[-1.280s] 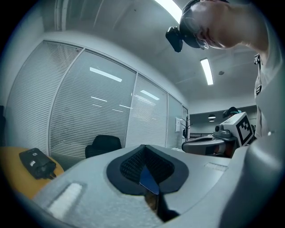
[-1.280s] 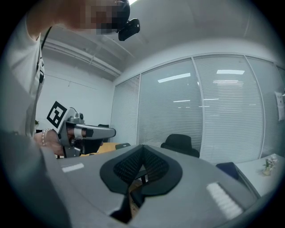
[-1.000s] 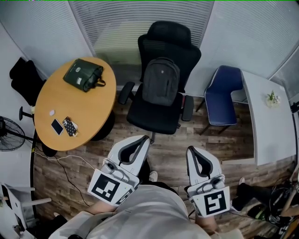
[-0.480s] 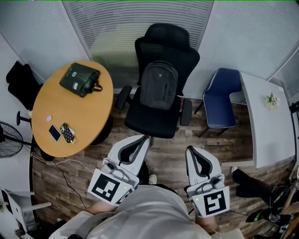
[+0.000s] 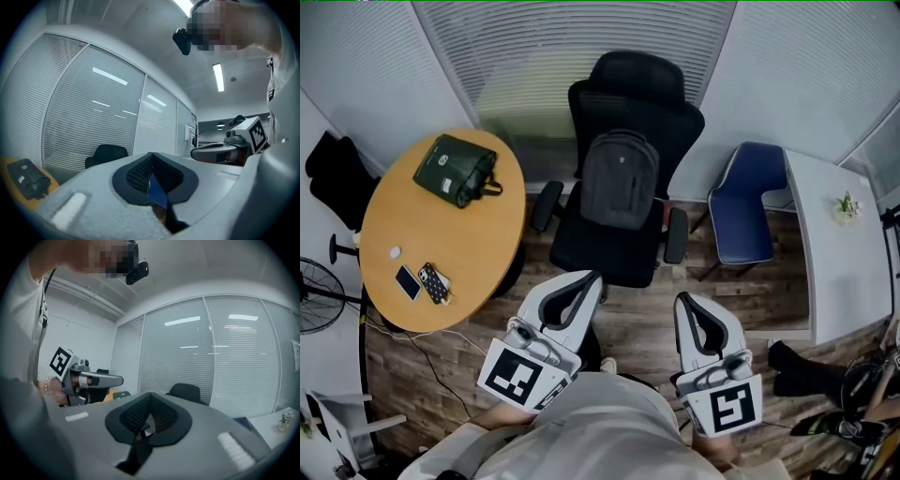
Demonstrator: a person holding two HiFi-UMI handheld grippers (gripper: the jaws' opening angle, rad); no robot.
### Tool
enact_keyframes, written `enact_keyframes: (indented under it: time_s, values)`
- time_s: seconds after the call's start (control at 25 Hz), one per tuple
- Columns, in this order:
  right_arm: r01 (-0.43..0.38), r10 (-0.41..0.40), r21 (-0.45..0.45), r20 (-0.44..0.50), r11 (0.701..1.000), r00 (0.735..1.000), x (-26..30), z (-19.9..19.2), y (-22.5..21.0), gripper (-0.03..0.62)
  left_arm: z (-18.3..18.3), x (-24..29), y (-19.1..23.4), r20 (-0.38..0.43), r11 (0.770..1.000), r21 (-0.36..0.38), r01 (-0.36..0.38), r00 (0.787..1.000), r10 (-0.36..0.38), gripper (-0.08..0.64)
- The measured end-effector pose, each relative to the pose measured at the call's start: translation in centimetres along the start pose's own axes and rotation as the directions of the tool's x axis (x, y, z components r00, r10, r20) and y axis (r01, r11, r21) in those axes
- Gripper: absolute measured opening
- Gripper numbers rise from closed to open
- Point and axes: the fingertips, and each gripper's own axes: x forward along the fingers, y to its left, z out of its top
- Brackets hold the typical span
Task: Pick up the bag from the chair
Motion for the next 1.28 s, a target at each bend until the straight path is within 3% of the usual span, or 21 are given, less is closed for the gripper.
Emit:
enact_keyframes:
  time_s: [1.28]
  values:
    - [0.085,-0.086,-0.045,-0.023,0.995,0.996,21.7,1.7,-2.4,0.003,0.7,9.3,20.6,-0.038,0.997,-0.009,0.075,0.996,-0.075,0.005]
